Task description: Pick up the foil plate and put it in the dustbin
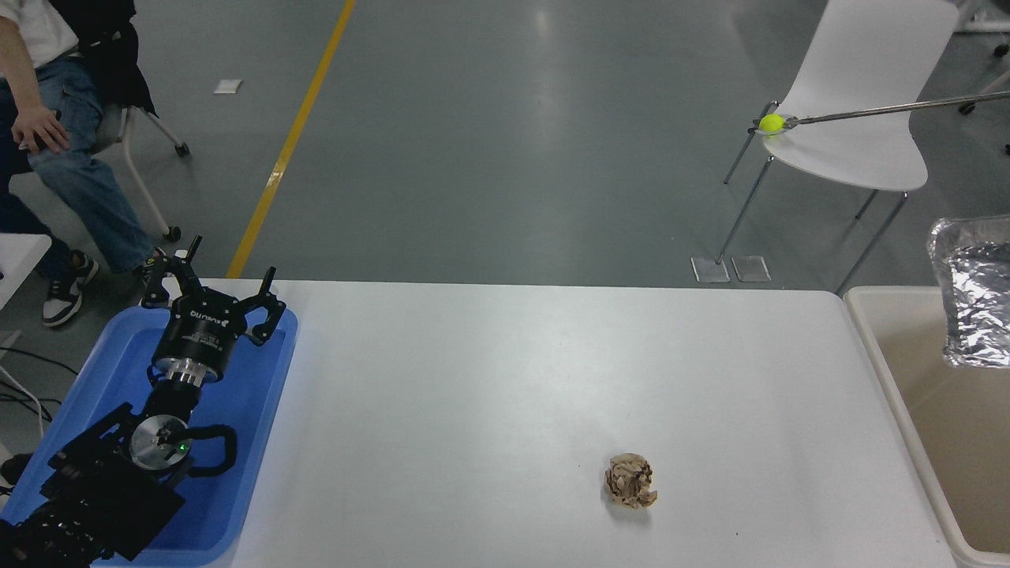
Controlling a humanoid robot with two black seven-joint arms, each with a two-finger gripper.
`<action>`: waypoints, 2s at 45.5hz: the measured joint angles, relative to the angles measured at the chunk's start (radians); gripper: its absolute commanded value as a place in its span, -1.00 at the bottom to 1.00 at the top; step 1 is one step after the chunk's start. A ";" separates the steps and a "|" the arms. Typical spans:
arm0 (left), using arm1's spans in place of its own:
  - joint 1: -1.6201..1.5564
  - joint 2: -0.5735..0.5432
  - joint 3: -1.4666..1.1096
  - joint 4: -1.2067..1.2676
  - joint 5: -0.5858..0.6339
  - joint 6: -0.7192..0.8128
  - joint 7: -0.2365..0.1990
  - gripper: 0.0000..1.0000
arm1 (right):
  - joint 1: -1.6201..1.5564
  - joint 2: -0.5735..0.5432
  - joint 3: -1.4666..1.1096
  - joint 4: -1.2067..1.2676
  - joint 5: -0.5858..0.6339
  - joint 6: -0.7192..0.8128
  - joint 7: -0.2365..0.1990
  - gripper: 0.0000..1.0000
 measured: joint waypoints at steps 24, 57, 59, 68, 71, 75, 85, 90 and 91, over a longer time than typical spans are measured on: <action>0.000 0.000 0.000 0.001 0.000 0.000 0.000 1.00 | -0.335 0.137 0.165 -0.206 0.130 -0.146 -0.128 -1.00; 0.000 0.000 0.000 0.000 0.000 0.000 0.000 1.00 | -0.309 0.154 0.172 -0.147 0.153 -0.224 -0.145 1.00; 0.000 0.000 0.000 0.000 0.000 0.000 0.000 1.00 | -0.279 0.148 0.162 -0.125 0.153 -0.224 -0.145 1.00; 0.000 0.000 0.000 0.000 0.000 0.000 0.000 1.00 | -0.038 0.119 0.044 0.073 0.152 -0.218 -0.144 1.00; 0.000 0.000 0.000 0.000 0.000 0.000 0.000 1.00 | 0.063 0.116 -0.008 0.157 0.152 -0.216 -0.145 1.00; 0.000 0.000 0.000 0.000 0.000 0.000 0.000 1.00 | 0.201 0.122 -0.075 0.276 0.151 -0.210 -0.145 1.00; 0.000 0.000 0.000 0.000 0.000 0.000 0.001 1.00 | 0.515 0.185 -0.213 0.580 0.153 -0.174 -0.146 1.00; 0.000 0.000 0.000 0.000 0.000 0.000 0.001 1.00 | 0.645 0.221 -0.251 0.708 0.153 -0.155 -0.145 1.00; 0.000 0.000 0.000 0.000 0.000 0.000 0.001 1.00 | 0.665 0.227 -0.256 0.727 0.153 -0.152 -0.145 1.00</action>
